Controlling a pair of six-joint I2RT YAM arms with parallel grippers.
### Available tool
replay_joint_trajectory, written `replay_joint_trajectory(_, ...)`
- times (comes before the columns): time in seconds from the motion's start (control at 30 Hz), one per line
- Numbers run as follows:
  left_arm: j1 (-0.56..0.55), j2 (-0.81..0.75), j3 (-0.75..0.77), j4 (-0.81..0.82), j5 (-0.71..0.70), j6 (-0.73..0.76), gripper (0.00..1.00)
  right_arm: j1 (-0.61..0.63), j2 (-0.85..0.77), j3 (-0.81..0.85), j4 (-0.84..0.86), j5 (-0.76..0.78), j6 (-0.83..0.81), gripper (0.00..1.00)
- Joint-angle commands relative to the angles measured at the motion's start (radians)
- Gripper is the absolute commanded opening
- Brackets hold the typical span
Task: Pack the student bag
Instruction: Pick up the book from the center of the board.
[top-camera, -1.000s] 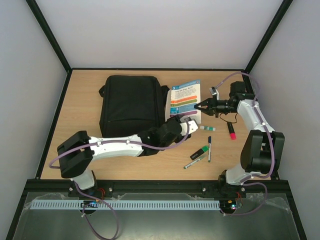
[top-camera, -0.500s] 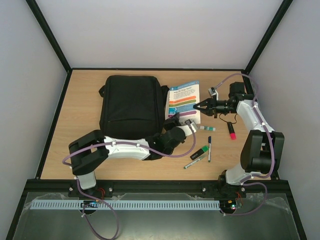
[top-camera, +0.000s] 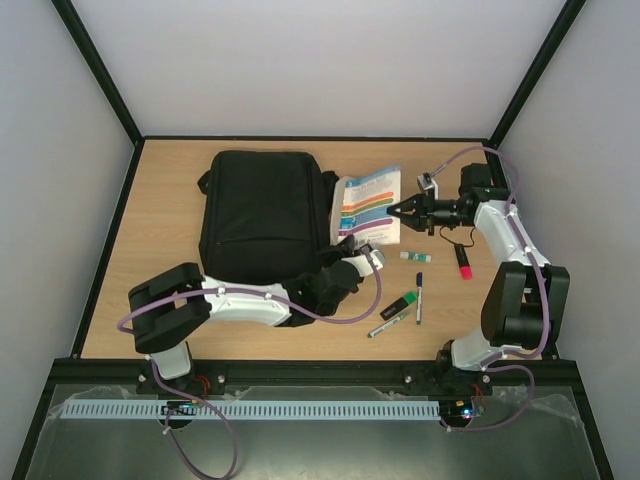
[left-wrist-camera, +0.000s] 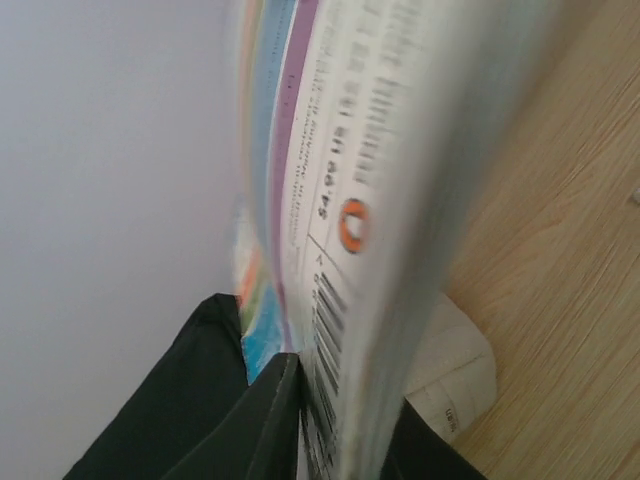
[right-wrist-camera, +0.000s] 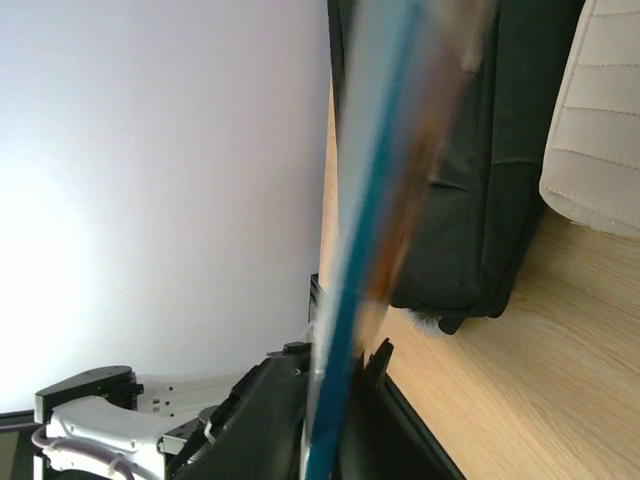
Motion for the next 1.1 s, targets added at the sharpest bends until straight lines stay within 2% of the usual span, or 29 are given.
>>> replay_joint_trajectory(0.0,0.016,-0.058,0.019,0.03,-0.015,-0.121,0.06,0.003,-0.053,-0.008,0.007,-0.041,-0.002,0.21)
replay_joint_trajectory(0.07,0.043,-0.087,0.025,-0.009,0.006,-0.232,0.02,0.002,-0.073,0.003,0.012,-0.037,-0.021,0.4)
replay_joint_trajectory(0.1,0.066,-0.121,0.024,-0.035,0.03,-0.304,0.02,0.001,-0.085,0.01,0.012,-0.03,-0.035,0.47)
replay_joint_trajectory(0.23,0.196,-0.264,-0.014,-0.121,0.228,-0.626,0.02,-0.002,-0.161,-0.01,0.061,0.009,-0.064,0.57)
replay_joint_trajectory(0.33,0.324,-0.373,-0.073,-0.108,0.432,-0.851,0.02,-0.002,-0.211,-0.063,0.15,0.033,-0.029,0.59)
replay_joint_trajectory(0.47,0.428,-0.452,-0.105,-0.08,0.569,-1.065,0.02,0.0,-0.239,-0.101,0.241,0.08,0.011,0.6)
replay_joint_trajectory(0.67,0.45,-0.48,-0.123,0.062,0.65,-1.296,0.02,0.03,-0.292,-0.161,0.629,0.196,0.271,0.65)
replay_joint_trajectory(0.87,0.451,-0.478,-0.152,0.235,0.684,-1.505,0.03,0.183,-0.207,-0.104,0.786,0.255,0.42,0.73)
replay_joint_trajectory(0.97,0.451,-0.474,-0.149,0.273,0.682,-1.561,0.03,0.252,-0.177,-0.089,0.884,0.285,0.525,0.75)
replay_joint_trajectory(1.07,0.451,-0.466,-0.14,0.288,0.69,-1.605,0.03,0.308,-0.151,-0.046,0.904,0.309,0.538,0.76)
